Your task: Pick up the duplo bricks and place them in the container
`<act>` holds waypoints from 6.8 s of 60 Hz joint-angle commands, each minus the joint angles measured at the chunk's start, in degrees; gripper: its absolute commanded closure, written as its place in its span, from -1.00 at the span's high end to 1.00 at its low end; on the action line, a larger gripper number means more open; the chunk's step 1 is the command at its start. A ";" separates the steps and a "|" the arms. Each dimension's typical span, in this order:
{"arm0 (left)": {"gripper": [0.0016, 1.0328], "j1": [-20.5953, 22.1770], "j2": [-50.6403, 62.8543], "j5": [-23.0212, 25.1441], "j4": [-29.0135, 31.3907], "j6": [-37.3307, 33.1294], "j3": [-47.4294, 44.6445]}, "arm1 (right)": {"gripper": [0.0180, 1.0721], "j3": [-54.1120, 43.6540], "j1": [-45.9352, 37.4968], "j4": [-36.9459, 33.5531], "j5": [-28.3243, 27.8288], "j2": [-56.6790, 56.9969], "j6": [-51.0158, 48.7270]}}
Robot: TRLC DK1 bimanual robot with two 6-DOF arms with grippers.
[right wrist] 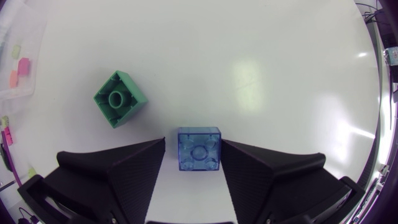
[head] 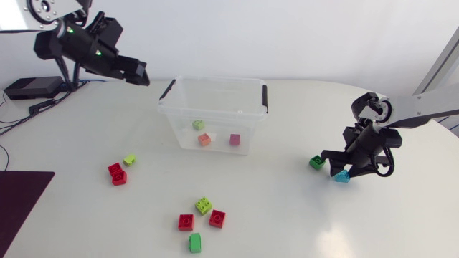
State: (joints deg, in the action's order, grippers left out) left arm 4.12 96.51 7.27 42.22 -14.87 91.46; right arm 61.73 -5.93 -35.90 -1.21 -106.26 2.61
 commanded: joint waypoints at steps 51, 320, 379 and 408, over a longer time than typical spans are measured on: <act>0.90 -8.34 -15.21 -1.20 -16.38 -28.10 -42.59 | -0.31 11.57 12.53 -15.78 2.62 20.48 -1.03; -0.21 4.41 9.05 -30.56 -36.68 -26.17 -41.98 | 0.91 -4.34 6.29 -3.91 -5.73 15.73 -27.57; 0.88 3.09 -0.18 -21.86 -16.20 -30.65 -32.49 | 0.90 9.46 6.20 -2.51 -2.30 -5.80 -38.65; 0.87 -5.26 12.74 -3.58 4.54 -59.48 -16.23 | 0.90 8.58 6.20 -2.95 -2.30 -4.75 -40.40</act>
State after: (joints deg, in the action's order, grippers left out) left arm -0.97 106.30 2.79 45.25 -70.72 72.95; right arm 70.78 0.58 -38.72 -3.97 -111.37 -36.27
